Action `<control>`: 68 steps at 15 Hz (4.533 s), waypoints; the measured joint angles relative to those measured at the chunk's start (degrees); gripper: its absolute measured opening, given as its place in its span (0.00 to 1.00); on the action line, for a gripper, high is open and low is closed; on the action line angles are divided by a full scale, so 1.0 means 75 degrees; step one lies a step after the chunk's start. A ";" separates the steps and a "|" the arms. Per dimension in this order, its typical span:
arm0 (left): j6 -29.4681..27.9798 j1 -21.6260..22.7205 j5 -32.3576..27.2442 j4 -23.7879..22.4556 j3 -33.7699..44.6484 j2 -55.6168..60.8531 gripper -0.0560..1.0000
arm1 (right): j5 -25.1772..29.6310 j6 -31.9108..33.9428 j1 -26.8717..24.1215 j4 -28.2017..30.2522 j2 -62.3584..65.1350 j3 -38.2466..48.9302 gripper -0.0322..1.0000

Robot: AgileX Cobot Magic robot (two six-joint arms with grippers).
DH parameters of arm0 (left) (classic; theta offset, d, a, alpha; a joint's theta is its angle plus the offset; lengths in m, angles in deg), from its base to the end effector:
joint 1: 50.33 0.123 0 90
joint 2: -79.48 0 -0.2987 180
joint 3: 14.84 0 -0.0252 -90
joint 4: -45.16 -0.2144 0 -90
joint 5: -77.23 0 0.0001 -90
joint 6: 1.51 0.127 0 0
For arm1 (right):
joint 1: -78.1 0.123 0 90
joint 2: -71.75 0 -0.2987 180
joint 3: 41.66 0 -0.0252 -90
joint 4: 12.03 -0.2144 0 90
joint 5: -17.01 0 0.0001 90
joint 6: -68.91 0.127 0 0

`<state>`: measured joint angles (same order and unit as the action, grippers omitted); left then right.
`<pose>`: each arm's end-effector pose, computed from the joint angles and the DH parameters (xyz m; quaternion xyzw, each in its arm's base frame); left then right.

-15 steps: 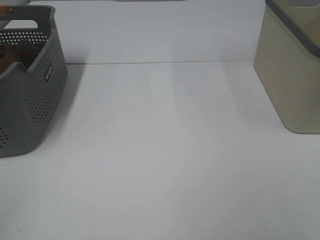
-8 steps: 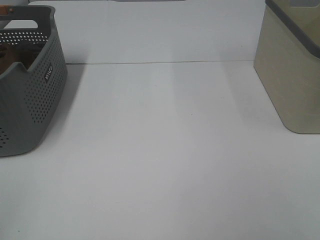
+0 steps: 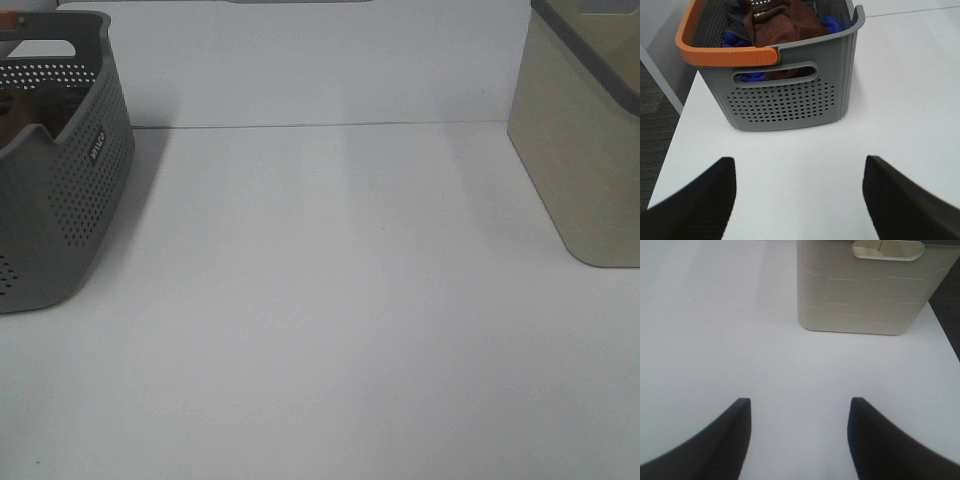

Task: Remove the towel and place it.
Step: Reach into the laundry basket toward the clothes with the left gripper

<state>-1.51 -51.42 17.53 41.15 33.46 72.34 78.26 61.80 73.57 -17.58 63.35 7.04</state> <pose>-0.0192 0.0080 0.2487 0.0067 0.8435 0.0299 0.5362 -0.0168 0.0121 0.2443 -0.0211 0.8575 -0.0038 0.5141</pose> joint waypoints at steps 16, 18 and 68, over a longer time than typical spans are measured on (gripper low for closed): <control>0.0000 0.0000 0.0000 0.0099 0.0000 0.0000 0.70 | 0.0000 0.0000 0.0000 0.0000 0.0000 0.0000 0.57; 0.0000 0.0000 0.0000 0.0130 0.0000 0.0000 0.70 | 0.0000 0.0000 0.0000 0.0000 0.0000 0.0000 0.57; -0.2422 0.0901 0.0138 -0.2223 -1.3415 -1.8358 0.66 | 0.0000 0.0000 0.0000 0.0000 0.0000 0.0000 0.57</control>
<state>-19.68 -44.66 18.56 24.48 -67.16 -65.34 78.26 61.80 73.57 -17.58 63.35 7.04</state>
